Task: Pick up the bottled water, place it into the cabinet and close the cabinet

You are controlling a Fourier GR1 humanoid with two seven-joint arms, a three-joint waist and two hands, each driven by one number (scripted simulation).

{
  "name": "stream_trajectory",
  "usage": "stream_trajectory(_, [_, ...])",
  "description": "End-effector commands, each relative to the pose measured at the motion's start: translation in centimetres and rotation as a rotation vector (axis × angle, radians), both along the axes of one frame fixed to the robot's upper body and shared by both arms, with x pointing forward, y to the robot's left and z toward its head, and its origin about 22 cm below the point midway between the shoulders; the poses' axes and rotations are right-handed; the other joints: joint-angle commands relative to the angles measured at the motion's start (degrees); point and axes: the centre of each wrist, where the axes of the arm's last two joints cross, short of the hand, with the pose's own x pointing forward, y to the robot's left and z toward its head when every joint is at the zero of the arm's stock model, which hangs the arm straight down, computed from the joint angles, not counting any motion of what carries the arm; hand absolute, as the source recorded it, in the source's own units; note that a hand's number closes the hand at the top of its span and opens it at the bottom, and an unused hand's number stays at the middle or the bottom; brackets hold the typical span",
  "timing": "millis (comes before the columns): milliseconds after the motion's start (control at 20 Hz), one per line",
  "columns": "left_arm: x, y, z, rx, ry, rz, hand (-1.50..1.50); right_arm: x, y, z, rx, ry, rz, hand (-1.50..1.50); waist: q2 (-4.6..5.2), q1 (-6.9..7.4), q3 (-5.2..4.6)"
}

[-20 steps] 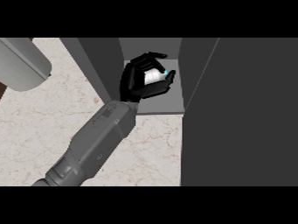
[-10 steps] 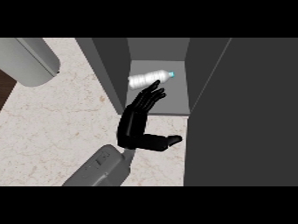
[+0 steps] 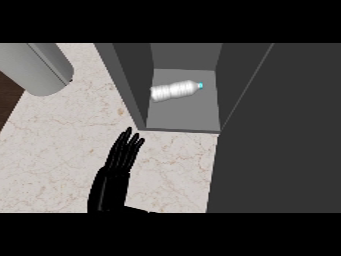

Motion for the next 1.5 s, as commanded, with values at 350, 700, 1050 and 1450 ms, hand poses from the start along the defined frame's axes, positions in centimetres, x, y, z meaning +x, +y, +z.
stream_trajectory(350, [-5.7, 9.0, 0.7, 0.044, -0.071, -0.003, -1.50, 1.8, 0.5, 5.7, -0.292, -0.209, 0.354, 1.50, -0.06, 1.12, -0.39])
stream_trajectory(700, [-8.8, 14.5, 1.7, 0.065, -0.076, 0.030, -1.50, 1.9, 2.9, 5.5, -0.178, -0.143, 0.364, 1.50, 0.68, 0.85, -0.38])
stream_trajectory(1050, [-10.4, 16.7, 2.5, 0.047, -0.106, -0.025, -1.50, 3.8, 4.5, 3.9, -0.216, -0.087, 0.465, 1.50, 1.62, 3.99, -0.36])
stream_trajectory(1450, [-10.8, 19.0, 3.0, 0.066, -0.100, -0.063, -1.50, 6.2, 4.9, 3.7, -0.365, -0.166, 0.586, 1.50, 1.84, 6.52, -0.68])
